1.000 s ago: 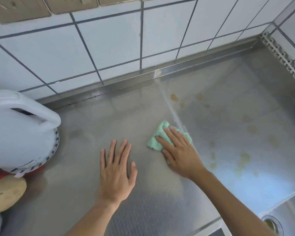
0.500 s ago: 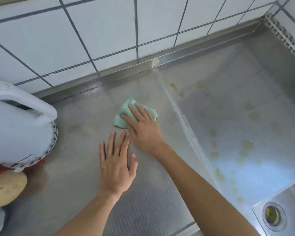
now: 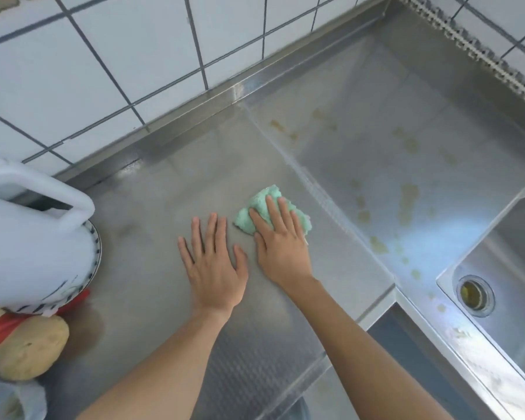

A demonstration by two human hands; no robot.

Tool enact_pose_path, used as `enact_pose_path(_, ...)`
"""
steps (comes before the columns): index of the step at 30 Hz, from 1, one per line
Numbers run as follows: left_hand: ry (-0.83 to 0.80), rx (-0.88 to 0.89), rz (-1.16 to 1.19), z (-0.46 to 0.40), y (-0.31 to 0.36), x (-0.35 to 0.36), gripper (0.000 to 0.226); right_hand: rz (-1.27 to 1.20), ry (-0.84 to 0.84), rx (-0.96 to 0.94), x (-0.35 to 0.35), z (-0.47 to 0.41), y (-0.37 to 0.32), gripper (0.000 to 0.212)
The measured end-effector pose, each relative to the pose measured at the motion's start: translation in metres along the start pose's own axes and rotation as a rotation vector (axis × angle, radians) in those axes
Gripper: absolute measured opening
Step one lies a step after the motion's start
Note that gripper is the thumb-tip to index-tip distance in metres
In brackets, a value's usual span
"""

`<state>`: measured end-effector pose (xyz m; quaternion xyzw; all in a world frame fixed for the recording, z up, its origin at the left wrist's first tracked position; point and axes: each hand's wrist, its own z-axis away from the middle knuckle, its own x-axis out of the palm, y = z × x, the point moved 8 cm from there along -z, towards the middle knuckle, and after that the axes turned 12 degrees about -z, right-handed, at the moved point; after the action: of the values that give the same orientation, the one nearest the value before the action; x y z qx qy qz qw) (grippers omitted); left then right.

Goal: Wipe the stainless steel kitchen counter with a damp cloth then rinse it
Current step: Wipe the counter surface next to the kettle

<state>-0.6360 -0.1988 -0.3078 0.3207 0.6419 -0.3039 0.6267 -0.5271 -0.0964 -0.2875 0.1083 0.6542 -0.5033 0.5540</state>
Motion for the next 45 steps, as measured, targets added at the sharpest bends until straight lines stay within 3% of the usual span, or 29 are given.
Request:
enact_pose_path(3,-0.024,0.006,0.019,-0.003,-0.003,-0.002,0.063,0.072,-0.025,-0.035,0.008,0.075,0.006,0.046)
enact_pose_path(6,-0.040,-0.019,0.023,-0.007,-0.012,-0.001,0.059,0.078,-0.070,0.059,-0.003,0.135,0.047,0.048)
enact_pose_path(8,-0.079,-0.039,0.012,-0.018,-0.020,0.004,0.059,0.090,-0.063,0.152,-0.016,0.137,0.075,0.048)
enact_pose_path(10,-0.079,0.098,0.048,0.000,0.008,-0.017,0.057,0.099,0.065,0.313,-0.053,0.160,0.097,0.049)
enact_pose_path(12,-0.113,0.142,0.042,0.000,0.017,-0.016,0.054,0.009,0.044,0.382,-0.051,0.123,0.099,0.052)
enact_pose_path(16,-0.120,0.321,0.011,0.021,0.044,-0.016,0.054,-0.055,-0.012,0.283,-0.033,0.075,0.062,0.055)
enact_pose_path(20,-0.075,0.488,0.032,0.037,0.084,-0.022,0.056,-0.029,-0.027,0.156,-0.022,0.133,0.050,0.053)
enact_pose_path(23,-0.054,0.507,0.061,0.029,0.109,-0.026,0.053,0.014,-0.065,0.178,-0.035,0.181,0.083,0.052)
enact_pose_path(27,-0.080,0.431,0.071,0.011,0.126,-0.020,0.057,0.038,0.028,0.395,-0.077,0.187,0.149,0.053)
enact_pose_path(31,0.010,0.414,0.028,0.007,0.124,-0.008,0.062,-0.022,0.180,0.637,-0.107,0.141,0.190,0.055)
enact_pose_path(36,0.049,0.405,0.041,0.006,0.124,-0.003,0.063,-0.049,0.131,0.423,-0.074,0.079,0.139,0.055)
enact_pose_path(40,0.055,0.406,0.054,0.007,0.125,-0.008,0.063,-0.032,0.018,0.189,-0.051,0.124,0.109,0.051)
enact_pose_path(42,0.049,0.404,0.057,0.007,0.125,-0.009,0.062,-0.007,-0.023,0.179,-0.062,0.146,0.129,0.051)
enact_pose_path(45,0.056,0.402,0.057,0.008,0.125,-0.008,0.061,0.012,0.032,0.337,-0.098,0.148,0.182,0.052)
